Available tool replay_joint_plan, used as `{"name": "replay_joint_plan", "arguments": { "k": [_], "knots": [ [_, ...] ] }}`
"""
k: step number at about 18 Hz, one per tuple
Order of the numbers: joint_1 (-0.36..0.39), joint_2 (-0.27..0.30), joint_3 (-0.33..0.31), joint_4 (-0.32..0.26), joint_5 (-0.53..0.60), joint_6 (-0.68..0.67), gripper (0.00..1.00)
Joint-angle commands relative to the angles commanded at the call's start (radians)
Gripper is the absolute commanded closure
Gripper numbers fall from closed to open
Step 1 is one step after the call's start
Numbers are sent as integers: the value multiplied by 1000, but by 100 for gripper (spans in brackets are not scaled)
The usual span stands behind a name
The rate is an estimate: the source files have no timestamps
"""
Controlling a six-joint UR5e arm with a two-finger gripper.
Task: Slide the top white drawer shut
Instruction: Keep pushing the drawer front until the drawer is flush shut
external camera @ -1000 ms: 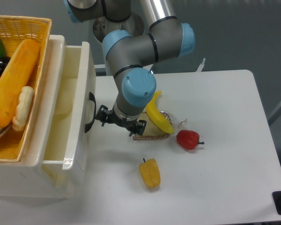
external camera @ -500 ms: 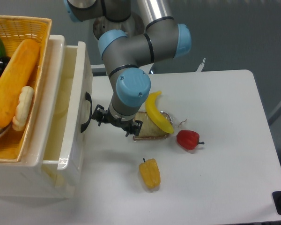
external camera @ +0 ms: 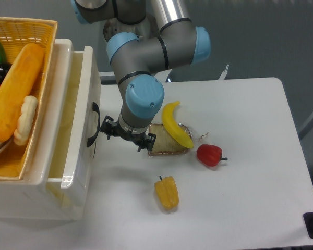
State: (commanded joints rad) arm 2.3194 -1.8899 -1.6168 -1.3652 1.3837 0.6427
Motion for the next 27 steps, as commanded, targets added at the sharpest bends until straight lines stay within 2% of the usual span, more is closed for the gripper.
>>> {"name": "replay_joint_plan", "arguments": {
  "k": [27],
  "knots": [
    [-21,-2,-2,-12,-11,-29,0]
  ]
}}
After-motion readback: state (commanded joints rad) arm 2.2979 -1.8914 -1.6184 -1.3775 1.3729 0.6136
